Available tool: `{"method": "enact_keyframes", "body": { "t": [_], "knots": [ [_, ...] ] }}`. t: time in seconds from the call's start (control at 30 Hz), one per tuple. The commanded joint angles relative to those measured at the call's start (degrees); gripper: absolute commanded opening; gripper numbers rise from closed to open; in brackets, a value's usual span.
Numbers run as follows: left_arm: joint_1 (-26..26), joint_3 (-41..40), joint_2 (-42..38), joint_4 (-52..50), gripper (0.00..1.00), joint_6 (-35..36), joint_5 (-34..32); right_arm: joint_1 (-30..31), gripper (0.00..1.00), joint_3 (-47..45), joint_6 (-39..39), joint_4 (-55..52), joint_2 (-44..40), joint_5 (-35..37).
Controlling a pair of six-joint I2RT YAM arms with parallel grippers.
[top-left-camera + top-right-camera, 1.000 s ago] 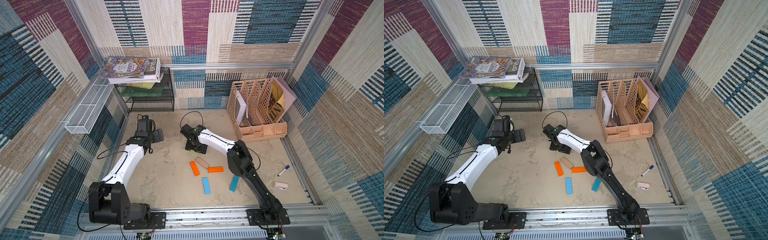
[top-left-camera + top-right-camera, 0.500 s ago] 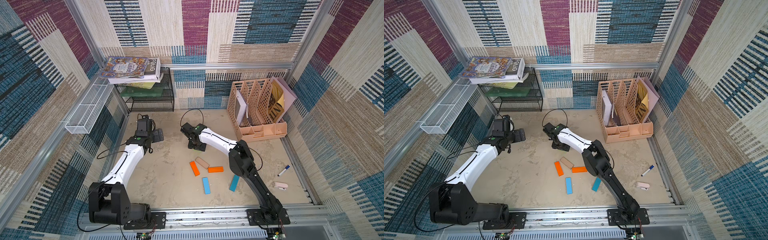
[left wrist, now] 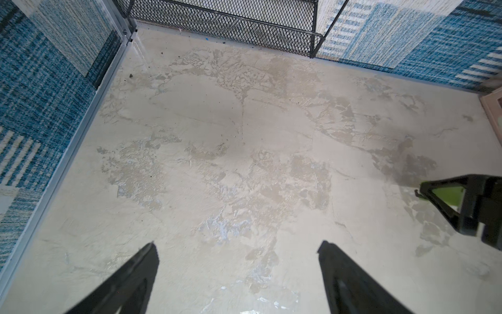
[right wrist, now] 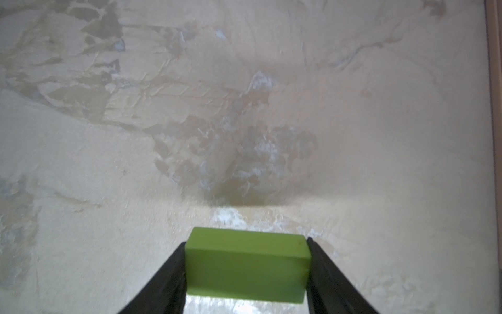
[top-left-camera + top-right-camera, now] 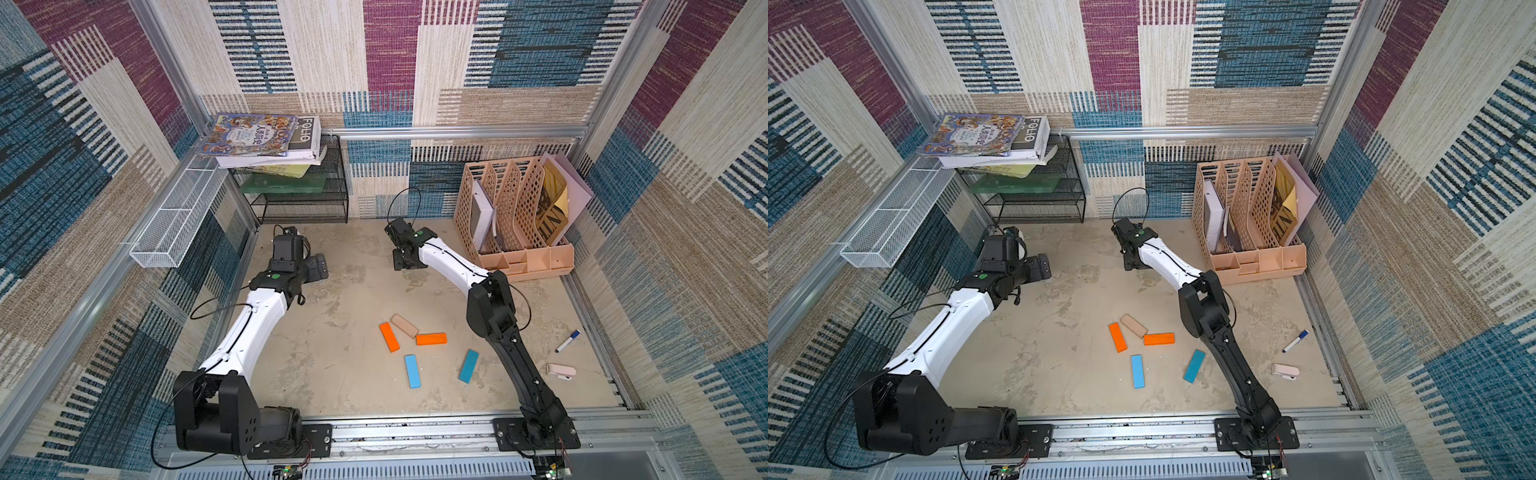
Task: Assemble a giraffe with building blocks
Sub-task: Place the building block at the center of the board.
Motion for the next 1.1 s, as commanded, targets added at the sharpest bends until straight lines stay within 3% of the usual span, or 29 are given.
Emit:
{"method": "enact_keyframes", "body": {
  "t": [0.0,0.27,0.57,0.8,1.07],
  "knots": [
    [0.0,0.9,0.5,-0.5,0.96,-0.5,1.1,-0.7,0.66,2.2,-3.8,2.1,2.2,-1.7],
    [0.0,1.3,0.6,-0.7,0.95,-0.6,2.0,-1.9,0.66,3.7,-2.4,4.9,5.3,-7.0],
    [0.0,1.4,0.7,-0.5,0.95,-0.7,2.6,-1.9,0.67,3.9,-1.1,5.6,6.7,-8.0],
    [0.0,1.4,0.6,-0.5,0.95,-0.4,3.4,-2.0,0.90,3.9,-1.1,6.1,6.9,-8.0],
    [0.0,1.2,0.4,-0.4,0.95,-0.3,3.2,-0.8,0.91,2.8,-3.4,3.6,-1.6,-3.1]
  ]
}}
